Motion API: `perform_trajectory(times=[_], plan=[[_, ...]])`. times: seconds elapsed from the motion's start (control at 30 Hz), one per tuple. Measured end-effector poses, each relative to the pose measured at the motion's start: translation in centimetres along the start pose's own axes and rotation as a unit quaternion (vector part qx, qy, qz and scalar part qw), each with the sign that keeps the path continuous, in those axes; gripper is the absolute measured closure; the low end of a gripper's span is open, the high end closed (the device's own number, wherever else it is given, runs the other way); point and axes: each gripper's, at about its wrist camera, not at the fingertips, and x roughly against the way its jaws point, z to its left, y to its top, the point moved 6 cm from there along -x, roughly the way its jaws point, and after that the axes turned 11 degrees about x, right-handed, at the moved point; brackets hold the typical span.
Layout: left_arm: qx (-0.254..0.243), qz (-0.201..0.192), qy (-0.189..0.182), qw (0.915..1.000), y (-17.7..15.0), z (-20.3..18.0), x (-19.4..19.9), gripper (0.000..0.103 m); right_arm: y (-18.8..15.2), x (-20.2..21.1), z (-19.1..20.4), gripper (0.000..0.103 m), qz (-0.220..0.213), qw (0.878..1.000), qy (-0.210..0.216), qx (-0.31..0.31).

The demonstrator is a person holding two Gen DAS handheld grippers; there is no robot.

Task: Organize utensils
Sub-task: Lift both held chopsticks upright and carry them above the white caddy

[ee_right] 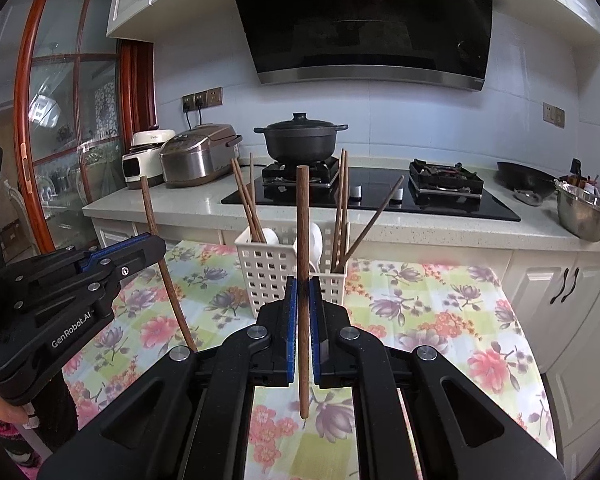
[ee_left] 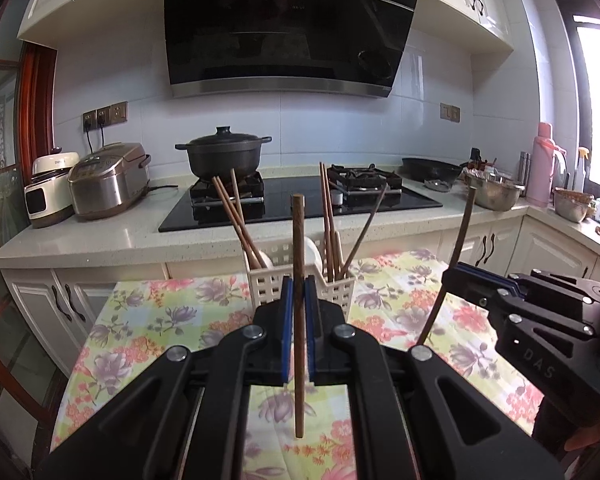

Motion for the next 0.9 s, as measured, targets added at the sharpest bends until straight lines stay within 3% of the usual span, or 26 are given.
perform_trajectory(times=[0.37,0.9], plan=[[0.006,-0.009,-0.006,0.9999,4.9,-0.7,-2.1,0.097,5.2,-2.3,-2.0,0.096,-0.025,1.0,-0.002,-0.017],[0.011,-0.039,0.007,0.9992,15.6,-1.2,-5.0,0.097,11.6,-6.5,-5.4,0.096,-0.031,0.999,-0.016,-0.038]])
